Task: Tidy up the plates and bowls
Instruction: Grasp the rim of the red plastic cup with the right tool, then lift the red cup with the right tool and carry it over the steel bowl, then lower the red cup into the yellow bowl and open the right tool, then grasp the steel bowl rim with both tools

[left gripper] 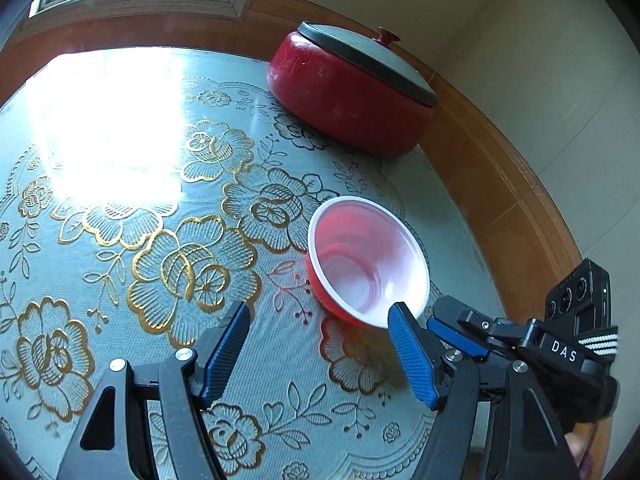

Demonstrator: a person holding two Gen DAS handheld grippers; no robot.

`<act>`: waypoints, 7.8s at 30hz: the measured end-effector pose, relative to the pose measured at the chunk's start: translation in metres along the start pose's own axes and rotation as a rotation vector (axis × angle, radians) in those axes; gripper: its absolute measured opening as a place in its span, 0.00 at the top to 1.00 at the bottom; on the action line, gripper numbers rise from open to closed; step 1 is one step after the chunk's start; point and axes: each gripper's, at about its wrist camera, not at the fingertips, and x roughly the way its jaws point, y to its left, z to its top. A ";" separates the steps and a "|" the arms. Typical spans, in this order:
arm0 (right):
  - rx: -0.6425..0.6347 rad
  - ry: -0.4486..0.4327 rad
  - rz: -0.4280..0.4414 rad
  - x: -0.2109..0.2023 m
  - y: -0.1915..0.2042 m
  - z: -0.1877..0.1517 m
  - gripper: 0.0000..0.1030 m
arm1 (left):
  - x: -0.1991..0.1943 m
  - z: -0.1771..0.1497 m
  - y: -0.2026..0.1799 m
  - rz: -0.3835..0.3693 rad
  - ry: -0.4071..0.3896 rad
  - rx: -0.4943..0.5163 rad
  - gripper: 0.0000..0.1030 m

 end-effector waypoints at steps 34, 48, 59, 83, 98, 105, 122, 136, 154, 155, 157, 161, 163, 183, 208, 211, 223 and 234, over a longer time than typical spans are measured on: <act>-0.052 0.035 -0.011 0.001 -0.008 -0.004 0.89 | 0.019 -0.004 -0.027 -0.013 -0.009 0.124 0.60; -0.049 0.028 -0.011 -0.016 -0.013 -0.025 0.89 | -0.010 -0.034 -0.049 0.016 -0.057 0.208 0.60; -0.063 0.003 0.001 -0.037 -0.010 -0.039 0.89 | -0.029 -0.050 -0.055 -0.004 -0.075 0.218 0.59; -0.097 -0.054 0.000 -0.081 0.000 -0.070 0.89 | -0.069 -0.085 -0.069 -0.077 -0.094 0.236 0.59; -0.141 -0.085 0.000 -0.105 0.016 -0.095 0.89 | -0.096 -0.102 -0.061 -0.154 -0.066 0.233 0.59; -0.145 -0.075 -0.010 -0.115 0.013 -0.110 0.89 | -0.095 -0.117 -0.055 -0.192 -0.007 0.217 0.59; -0.156 0.008 -0.075 -0.126 -0.004 -0.144 0.88 | -0.097 -0.154 -0.053 -0.252 0.113 0.237 0.59; -0.222 0.054 -0.195 -0.126 -0.010 -0.156 0.81 | -0.096 -0.165 -0.049 -0.226 0.149 0.225 0.57; -0.409 0.123 -0.389 -0.098 0.002 -0.158 0.80 | -0.100 -0.170 -0.050 -0.232 0.140 0.246 0.57; -0.430 0.123 -0.406 -0.096 0.004 -0.158 0.80 | -0.100 -0.170 -0.050 -0.235 0.142 0.246 0.57; -0.496 0.112 -0.468 -0.093 0.010 -0.160 0.81 | -0.100 -0.171 -0.051 -0.238 0.145 0.250 0.57; -0.649 0.085 -0.608 -0.086 0.027 -0.164 0.81 | -0.094 -0.172 -0.054 -0.253 0.167 0.267 0.57; -0.690 0.083 -0.639 -0.083 0.031 -0.165 0.81 | -0.090 -0.173 -0.056 -0.259 0.176 0.272 0.57; -0.543 0.017 -0.497 -0.101 0.024 -0.152 0.70 | -0.089 -0.171 -0.060 -0.249 0.139 0.298 0.45; -0.296 -0.088 -0.391 -0.150 -0.014 -0.149 0.70 | -0.101 -0.150 -0.037 -0.153 0.071 0.271 0.58; -0.286 -0.085 -0.394 -0.151 -0.017 -0.152 0.70 | -0.097 -0.149 -0.035 -0.130 0.071 0.276 0.58; -0.270 -0.047 -0.396 -0.144 -0.024 -0.160 0.72 | -0.083 -0.144 -0.032 -0.066 0.095 0.312 0.60; -0.317 -0.030 -0.457 -0.135 -0.026 -0.163 0.79 | -0.061 -0.152 -0.051 -0.042 0.151 0.425 0.69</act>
